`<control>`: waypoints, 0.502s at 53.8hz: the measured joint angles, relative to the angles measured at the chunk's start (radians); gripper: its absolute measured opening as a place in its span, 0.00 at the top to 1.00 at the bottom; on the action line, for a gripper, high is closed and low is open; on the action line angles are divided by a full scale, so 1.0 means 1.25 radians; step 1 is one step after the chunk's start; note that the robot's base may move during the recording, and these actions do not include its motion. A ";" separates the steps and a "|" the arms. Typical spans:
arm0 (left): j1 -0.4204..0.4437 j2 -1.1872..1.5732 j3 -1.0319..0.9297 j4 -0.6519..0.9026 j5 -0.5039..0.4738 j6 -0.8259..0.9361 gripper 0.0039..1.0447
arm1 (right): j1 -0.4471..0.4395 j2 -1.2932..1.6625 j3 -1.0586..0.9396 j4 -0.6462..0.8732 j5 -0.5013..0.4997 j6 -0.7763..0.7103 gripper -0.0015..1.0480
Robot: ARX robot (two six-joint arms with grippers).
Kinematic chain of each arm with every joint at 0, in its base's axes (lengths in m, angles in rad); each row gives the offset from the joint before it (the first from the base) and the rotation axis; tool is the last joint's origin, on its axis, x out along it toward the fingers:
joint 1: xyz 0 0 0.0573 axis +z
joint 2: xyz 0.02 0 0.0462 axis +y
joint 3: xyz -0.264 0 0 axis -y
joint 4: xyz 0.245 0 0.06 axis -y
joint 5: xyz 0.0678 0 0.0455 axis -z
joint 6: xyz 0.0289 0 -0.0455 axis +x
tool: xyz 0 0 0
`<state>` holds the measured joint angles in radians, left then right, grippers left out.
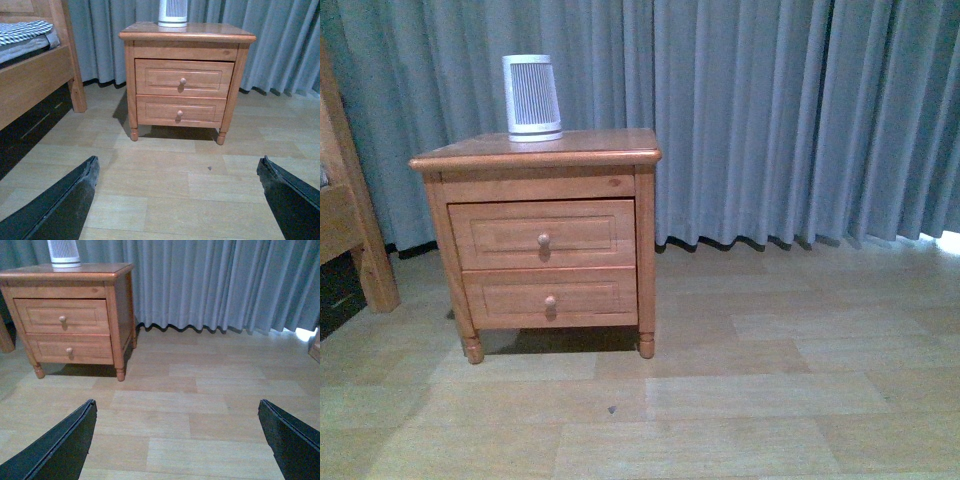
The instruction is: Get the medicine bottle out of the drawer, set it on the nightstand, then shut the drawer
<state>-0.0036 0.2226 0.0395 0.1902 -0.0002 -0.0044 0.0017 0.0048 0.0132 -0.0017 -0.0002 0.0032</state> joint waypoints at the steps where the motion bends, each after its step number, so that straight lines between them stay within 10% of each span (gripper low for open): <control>1: 0.000 0.000 0.000 0.000 0.000 0.000 0.06 | 0.000 0.000 0.000 0.000 0.000 0.000 0.07; 27: 0.000 0.000 0.000 0.000 0.000 0.000 0.06 | 0.000 0.000 0.000 0.000 0.000 0.000 0.07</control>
<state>-0.0036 0.2226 0.0395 0.1902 -0.0002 -0.0044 0.0017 0.0048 0.0132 -0.0017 -0.0002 0.0032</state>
